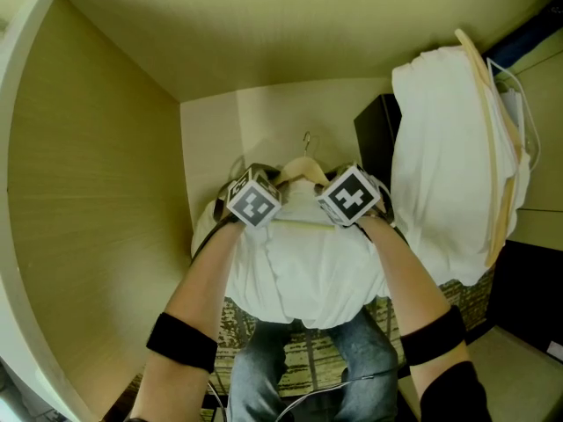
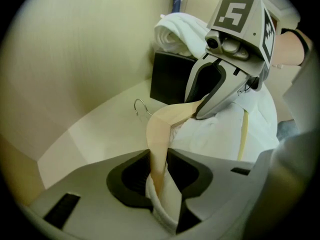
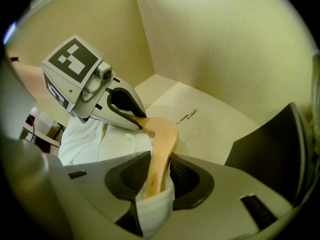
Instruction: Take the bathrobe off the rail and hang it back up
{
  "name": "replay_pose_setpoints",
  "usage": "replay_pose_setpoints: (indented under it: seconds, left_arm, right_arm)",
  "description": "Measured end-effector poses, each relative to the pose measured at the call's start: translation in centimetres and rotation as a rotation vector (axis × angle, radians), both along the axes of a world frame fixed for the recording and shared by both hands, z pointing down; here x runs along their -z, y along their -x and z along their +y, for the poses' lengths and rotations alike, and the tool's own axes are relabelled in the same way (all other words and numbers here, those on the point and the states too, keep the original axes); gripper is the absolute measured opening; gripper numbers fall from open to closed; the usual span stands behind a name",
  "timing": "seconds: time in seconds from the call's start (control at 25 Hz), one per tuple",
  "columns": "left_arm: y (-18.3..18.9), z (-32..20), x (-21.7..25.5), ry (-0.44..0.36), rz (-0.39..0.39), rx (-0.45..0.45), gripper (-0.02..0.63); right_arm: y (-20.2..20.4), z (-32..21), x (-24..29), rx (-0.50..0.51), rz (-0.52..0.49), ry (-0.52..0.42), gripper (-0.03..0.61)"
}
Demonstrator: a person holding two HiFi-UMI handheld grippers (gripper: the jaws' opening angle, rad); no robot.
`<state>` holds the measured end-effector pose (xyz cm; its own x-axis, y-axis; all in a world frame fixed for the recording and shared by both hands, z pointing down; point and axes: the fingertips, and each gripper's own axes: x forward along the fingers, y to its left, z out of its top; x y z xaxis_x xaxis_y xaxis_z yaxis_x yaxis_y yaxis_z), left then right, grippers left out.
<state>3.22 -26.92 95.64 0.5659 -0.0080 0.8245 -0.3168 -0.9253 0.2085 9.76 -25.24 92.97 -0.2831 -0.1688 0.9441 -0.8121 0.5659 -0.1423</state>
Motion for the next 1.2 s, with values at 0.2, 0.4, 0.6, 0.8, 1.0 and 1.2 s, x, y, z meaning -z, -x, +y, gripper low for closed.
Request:
replay_pose_setpoints:
  seconds: [0.2, 0.4, 0.6, 0.8, 1.0, 1.2]
  left_arm:
    - [0.9, -0.3, 3.6, -0.186, 0.006, 0.084, 0.101]
    - [2.2, -0.7, 7.0, -0.344, 0.022, 0.169, 0.100]
    - [3.3, -1.2, 12.5, -0.496, 0.062, 0.237, 0.098]
    - [4.4, -2.2, 20.3, -0.668, 0.089, 0.270, 0.097]
    - [5.3, -1.8, 28.6, -0.784, 0.116, 0.317, 0.097]
    - [5.4, -1.8, 38.2, -0.908, 0.156, 0.341, 0.097]
  right_arm:
    - [1.0, -0.1, 3.6, 0.051, 0.097, -0.244, 0.135]
    - [2.2, -0.5, 7.8, 0.125, 0.215, -0.493, 0.133]
    - [3.2, -0.8, 13.1, 0.128, 0.253, -0.673, 0.130]
    - [4.1, -1.4, 20.3, 0.106, 0.253, -0.829, 0.129]
    - [5.1, -0.8, 28.3, 0.122, 0.280, -0.965, 0.127]
    - [5.3, -0.3, 37.2, 0.075, 0.283, -1.096, 0.127]
